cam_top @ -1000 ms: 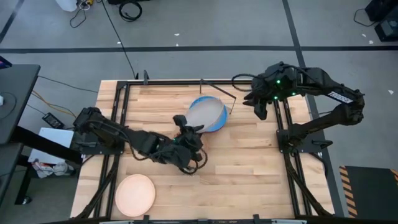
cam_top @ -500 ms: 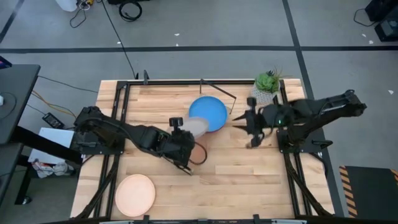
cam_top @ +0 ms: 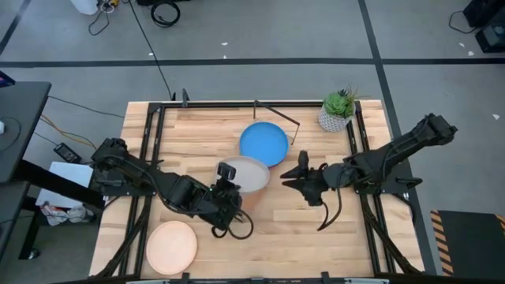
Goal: Place and stack plates onto a shelf
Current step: Stack the gray plate on top of the brown plate, then stack the white plate on top of the gray plate
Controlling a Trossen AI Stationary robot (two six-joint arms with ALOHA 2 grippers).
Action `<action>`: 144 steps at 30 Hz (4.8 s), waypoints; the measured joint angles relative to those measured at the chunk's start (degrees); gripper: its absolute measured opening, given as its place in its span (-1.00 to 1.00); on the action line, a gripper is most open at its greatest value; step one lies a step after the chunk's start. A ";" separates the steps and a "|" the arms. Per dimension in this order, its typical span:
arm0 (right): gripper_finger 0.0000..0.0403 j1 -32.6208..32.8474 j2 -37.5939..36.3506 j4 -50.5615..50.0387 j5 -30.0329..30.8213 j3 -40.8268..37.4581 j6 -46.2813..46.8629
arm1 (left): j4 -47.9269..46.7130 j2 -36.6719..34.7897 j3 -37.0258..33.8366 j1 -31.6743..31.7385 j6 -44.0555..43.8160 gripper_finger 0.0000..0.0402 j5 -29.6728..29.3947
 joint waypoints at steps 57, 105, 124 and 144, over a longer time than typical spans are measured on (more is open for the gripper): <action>-0.63 0.71 12.27 10.06 -4.76 0.01 -11.10 | 15.32 -10.50 -0.07 0.72 -0.06 -0.02 -4.03; -0.10 -2.17 31.24 27.91 -7.16 0.47 -11.82 | 14.89 -14.10 -0.04 5.62 -9.05 -0.02 -3.85; -0.09 -5.78 30.24 12.80 -8.55 5.88 0.75 | 13.66 -14.10 -0.04 5.62 -9.33 -0.02 -3.77; -0.13 7.92 13.44 -15.68 12.01 4.98 38.45 | 22.72 -14.03 -25.56 -12.51 -46.14 -0.02 26.46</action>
